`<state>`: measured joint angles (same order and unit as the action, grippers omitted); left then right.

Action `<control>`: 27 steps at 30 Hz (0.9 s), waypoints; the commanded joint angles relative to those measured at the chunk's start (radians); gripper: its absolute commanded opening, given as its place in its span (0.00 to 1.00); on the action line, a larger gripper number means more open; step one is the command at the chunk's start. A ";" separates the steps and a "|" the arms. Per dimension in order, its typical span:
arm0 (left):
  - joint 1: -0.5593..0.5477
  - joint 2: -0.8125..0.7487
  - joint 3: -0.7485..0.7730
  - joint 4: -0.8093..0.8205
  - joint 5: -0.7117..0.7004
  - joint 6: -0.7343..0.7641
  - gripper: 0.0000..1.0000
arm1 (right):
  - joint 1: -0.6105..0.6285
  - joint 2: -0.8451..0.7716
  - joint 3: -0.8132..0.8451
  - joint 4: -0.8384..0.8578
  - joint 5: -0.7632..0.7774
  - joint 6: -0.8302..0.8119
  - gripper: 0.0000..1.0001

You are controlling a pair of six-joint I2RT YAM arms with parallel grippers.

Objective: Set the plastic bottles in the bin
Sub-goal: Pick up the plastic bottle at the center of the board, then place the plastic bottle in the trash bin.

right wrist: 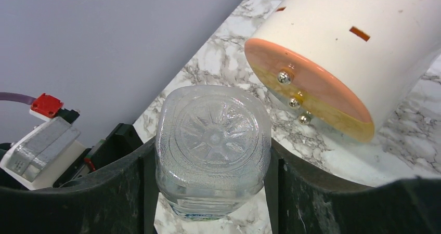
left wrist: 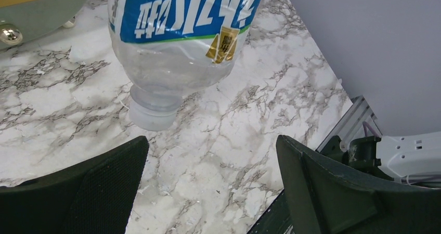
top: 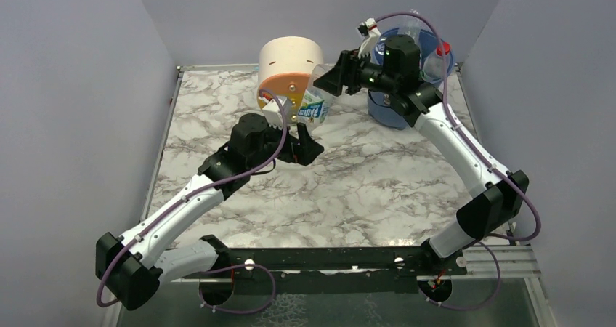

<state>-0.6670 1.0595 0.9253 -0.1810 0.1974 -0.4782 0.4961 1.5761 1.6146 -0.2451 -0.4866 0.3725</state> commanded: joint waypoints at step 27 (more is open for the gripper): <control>0.004 0.221 0.078 0.244 0.147 -0.020 0.99 | -0.277 0.114 0.586 -0.088 0.370 -0.115 0.47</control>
<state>-0.6666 1.2339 0.9649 -0.0338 0.2703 -0.4801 0.2596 1.6447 2.1304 -0.3622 -0.2020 0.2558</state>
